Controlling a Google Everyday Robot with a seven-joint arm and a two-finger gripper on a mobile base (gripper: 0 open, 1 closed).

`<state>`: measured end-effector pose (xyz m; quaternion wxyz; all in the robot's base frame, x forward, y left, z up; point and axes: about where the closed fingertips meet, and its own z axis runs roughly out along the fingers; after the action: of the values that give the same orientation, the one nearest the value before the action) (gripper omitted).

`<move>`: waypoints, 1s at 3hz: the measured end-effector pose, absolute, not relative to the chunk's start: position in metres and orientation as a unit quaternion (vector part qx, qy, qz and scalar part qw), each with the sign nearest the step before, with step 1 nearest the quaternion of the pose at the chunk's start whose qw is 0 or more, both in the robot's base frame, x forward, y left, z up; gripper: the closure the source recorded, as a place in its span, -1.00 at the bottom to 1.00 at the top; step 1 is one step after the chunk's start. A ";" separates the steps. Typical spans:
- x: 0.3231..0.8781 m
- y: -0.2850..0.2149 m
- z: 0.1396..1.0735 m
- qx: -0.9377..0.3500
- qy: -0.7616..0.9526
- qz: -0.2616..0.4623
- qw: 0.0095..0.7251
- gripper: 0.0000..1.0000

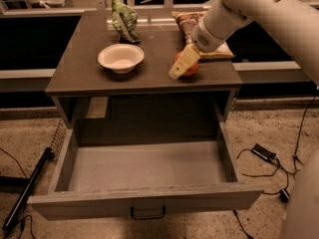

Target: Place apple into top drawer

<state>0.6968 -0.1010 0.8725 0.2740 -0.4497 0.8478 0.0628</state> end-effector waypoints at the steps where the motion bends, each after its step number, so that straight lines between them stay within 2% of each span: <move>1: 0.710 -0.088 0.856 -0.412 0.865 0.084 0.273 -0.63; 3: 0.709 -0.081 0.832 -0.391 0.876 0.112 0.261 0.30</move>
Offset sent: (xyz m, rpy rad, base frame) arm 0.0272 0.0269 -0.0501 0.1167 0.1150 -0.1656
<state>0.7087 -0.0814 0.8319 0.2609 -0.3910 0.8756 0.1118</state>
